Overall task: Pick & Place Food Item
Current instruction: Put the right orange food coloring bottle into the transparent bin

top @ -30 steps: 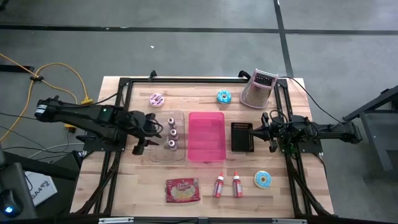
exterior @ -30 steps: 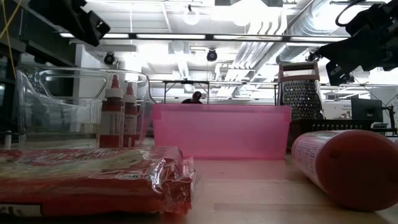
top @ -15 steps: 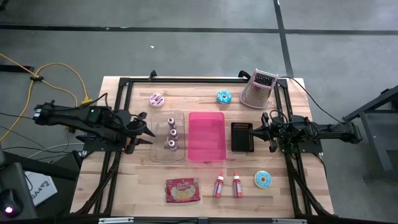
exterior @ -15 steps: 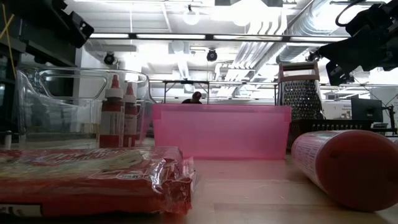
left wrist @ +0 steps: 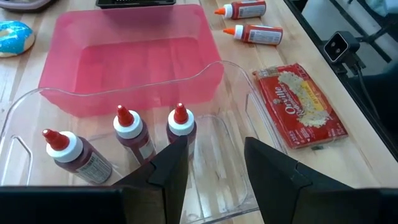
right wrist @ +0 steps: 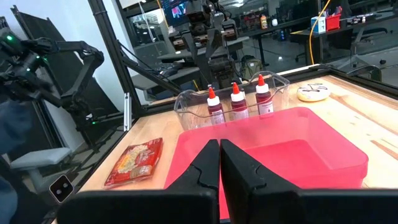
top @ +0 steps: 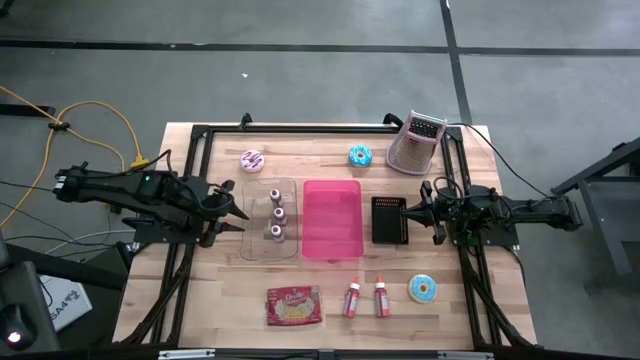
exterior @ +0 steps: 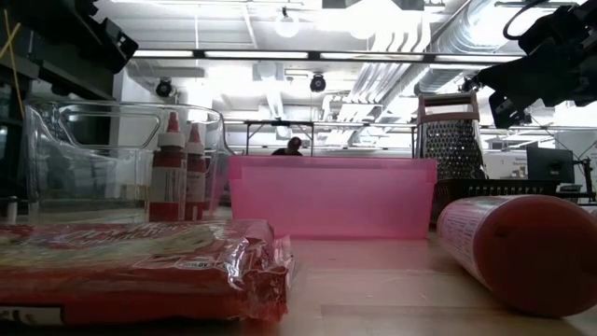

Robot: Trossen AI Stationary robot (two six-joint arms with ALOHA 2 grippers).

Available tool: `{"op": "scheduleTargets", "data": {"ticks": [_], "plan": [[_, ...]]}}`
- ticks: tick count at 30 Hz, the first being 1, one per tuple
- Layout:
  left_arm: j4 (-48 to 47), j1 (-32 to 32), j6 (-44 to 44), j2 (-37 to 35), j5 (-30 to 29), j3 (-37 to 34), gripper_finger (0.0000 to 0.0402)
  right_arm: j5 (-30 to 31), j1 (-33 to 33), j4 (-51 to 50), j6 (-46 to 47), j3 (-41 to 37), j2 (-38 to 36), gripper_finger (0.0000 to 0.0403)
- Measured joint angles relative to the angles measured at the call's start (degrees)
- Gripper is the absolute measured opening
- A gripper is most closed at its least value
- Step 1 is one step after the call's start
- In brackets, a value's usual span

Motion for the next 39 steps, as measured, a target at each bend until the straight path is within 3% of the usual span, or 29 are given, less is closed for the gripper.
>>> {"op": "scheduleTargets", "data": {"ticks": [30,39], "plan": [[0.0,0.0,0.5,0.0,0.0,0.0,0.0152,3.0,0.0,2.0,0.0,0.0,0.0,0.0002],[0.0,0.0,0.4,0.0,0.0,0.0,0.0152,2.7,0.0,7.9,6.0,0.0,0.0,0.0002]]}}
